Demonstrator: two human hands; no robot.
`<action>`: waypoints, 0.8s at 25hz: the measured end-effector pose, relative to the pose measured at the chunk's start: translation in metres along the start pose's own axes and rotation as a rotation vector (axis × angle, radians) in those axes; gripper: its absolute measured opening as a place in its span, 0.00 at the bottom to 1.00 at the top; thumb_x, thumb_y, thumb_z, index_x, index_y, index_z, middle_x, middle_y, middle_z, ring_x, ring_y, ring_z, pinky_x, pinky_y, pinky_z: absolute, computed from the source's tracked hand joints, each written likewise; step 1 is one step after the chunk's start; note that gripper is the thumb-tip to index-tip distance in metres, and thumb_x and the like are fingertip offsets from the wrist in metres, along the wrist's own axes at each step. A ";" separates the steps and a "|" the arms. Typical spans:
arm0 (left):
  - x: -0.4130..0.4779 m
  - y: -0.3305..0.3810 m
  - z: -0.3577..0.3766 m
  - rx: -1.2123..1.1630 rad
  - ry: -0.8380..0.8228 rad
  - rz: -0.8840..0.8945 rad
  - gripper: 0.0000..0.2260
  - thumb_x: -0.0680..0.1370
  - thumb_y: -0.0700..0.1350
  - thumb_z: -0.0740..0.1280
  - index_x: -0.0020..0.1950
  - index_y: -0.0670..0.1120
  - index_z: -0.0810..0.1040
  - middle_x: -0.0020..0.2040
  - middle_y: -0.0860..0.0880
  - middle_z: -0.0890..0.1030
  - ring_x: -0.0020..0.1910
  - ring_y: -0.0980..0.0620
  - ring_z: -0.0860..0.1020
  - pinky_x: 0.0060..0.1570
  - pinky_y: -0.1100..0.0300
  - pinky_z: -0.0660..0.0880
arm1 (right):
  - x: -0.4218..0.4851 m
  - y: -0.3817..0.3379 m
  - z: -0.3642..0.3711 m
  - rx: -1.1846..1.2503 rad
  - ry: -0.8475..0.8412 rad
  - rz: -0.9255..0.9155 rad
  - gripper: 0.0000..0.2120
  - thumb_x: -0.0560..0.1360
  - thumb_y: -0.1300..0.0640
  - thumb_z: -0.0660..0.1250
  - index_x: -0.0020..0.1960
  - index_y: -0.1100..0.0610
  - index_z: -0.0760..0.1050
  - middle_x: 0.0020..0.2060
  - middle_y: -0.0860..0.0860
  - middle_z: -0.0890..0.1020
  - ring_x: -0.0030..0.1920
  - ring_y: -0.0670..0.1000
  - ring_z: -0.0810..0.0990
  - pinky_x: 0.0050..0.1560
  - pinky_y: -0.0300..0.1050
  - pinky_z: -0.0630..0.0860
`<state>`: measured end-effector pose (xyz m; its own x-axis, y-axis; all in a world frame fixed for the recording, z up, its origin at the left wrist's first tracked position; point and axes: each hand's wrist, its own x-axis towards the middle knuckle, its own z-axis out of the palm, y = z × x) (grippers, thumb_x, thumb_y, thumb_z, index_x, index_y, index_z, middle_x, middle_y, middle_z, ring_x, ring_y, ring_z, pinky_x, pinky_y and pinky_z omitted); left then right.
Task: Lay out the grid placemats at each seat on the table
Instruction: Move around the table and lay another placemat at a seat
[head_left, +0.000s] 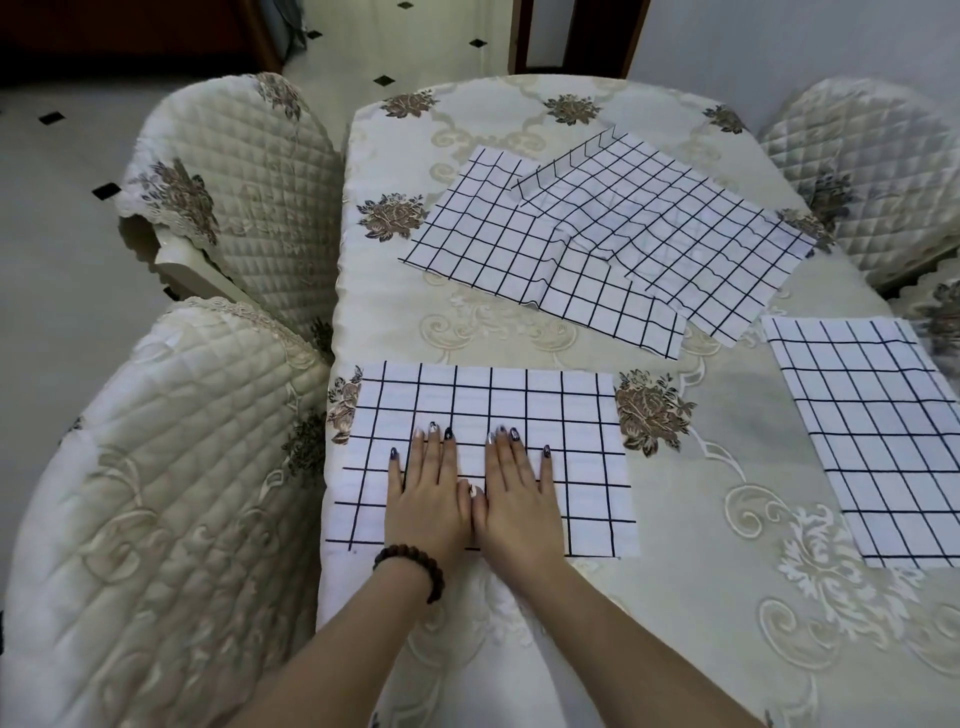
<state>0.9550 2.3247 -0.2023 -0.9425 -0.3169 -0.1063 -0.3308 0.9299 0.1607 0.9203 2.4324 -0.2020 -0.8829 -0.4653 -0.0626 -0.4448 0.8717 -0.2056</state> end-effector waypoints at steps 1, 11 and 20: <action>0.000 -0.003 0.004 0.007 0.001 -0.005 0.25 0.76 0.50 0.52 0.70 0.43 0.69 0.70 0.43 0.71 0.70 0.45 0.69 0.67 0.45 0.54 | 0.000 0.002 0.003 -0.018 -0.003 0.009 0.28 0.77 0.47 0.52 0.72 0.59 0.65 0.73 0.53 0.67 0.73 0.52 0.66 0.70 0.58 0.50; -0.012 -0.046 0.005 0.047 0.064 -0.121 0.36 0.76 0.66 0.42 0.77 0.45 0.52 0.78 0.45 0.56 0.77 0.48 0.53 0.73 0.47 0.49 | -0.010 0.070 -0.007 -0.043 -0.043 0.131 0.34 0.78 0.38 0.40 0.77 0.55 0.40 0.78 0.50 0.43 0.77 0.47 0.40 0.74 0.53 0.35; -0.021 -0.061 -0.023 -0.373 0.125 -0.253 0.36 0.76 0.63 0.50 0.77 0.41 0.52 0.78 0.44 0.51 0.77 0.49 0.45 0.73 0.52 0.43 | 0.039 0.067 -0.052 0.228 0.071 0.036 0.29 0.78 0.46 0.54 0.76 0.57 0.56 0.76 0.54 0.57 0.76 0.55 0.55 0.75 0.50 0.50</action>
<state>0.9934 2.2706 -0.1870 -0.8210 -0.5664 -0.0719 -0.5238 0.6971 0.4896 0.8483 2.4806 -0.1678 -0.9097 -0.4153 -0.0065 -0.3743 0.8266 -0.4204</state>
